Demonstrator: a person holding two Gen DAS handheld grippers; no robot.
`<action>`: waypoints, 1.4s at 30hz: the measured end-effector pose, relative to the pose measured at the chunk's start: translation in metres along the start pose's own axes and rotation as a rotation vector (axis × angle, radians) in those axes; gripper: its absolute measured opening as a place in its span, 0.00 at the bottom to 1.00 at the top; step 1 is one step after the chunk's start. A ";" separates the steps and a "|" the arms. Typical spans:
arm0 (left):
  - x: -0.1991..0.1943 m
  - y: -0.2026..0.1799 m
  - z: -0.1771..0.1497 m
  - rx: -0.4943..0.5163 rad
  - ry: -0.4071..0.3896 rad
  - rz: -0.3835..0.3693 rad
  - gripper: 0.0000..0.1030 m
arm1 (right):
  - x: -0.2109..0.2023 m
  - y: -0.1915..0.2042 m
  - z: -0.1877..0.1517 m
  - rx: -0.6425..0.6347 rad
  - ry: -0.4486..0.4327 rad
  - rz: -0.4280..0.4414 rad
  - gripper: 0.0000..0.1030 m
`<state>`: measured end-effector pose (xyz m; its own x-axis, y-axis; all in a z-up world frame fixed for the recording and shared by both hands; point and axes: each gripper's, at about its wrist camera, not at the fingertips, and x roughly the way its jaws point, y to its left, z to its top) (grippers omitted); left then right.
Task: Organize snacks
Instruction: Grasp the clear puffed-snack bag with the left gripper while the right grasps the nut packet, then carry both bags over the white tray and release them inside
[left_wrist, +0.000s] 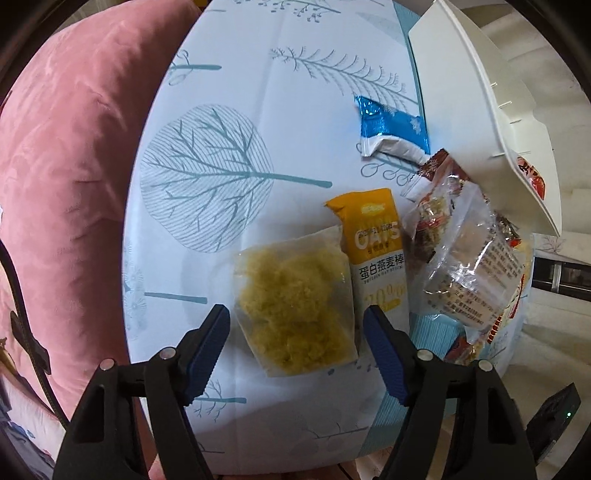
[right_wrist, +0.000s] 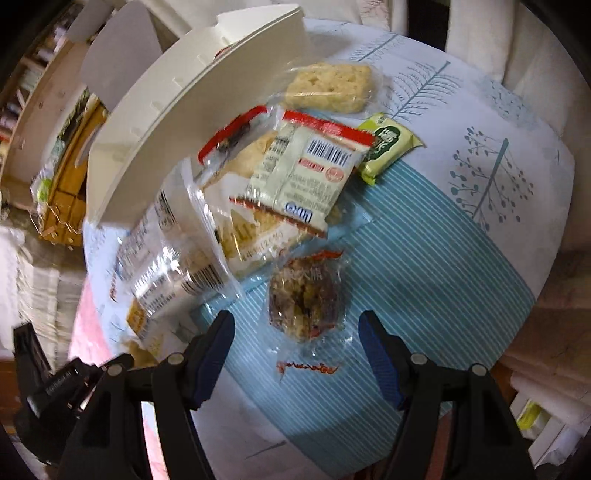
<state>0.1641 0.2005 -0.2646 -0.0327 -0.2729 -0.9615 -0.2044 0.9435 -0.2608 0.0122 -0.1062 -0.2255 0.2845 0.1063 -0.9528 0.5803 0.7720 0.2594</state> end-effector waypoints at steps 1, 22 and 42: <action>0.002 0.000 0.000 0.002 0.005 -0.003 0.67 | 0.003 0.003 -0.002 -0.012 0.002 -0.005 0.65; 0.025 0.036 -0.006 -0.089 0.016 -0.178 0.40 | 0.055 0.074 -0.001 -0.246 0.066 -0.235 0.43; -0.034 0.058 -0.033 -0.202 0.031 -0.108 0.35 | 0.060 0.028 0.058 -0.087 0.453 -0.202 0.42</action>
<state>0.1212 0.2579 -0.2440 -0.0289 -0.3787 -0.9250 -0.3998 0.8526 -0.3366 0.0895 -0.1144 -0.2660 -0.1980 0.1962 -0.9604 0.5179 0.8528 0.0674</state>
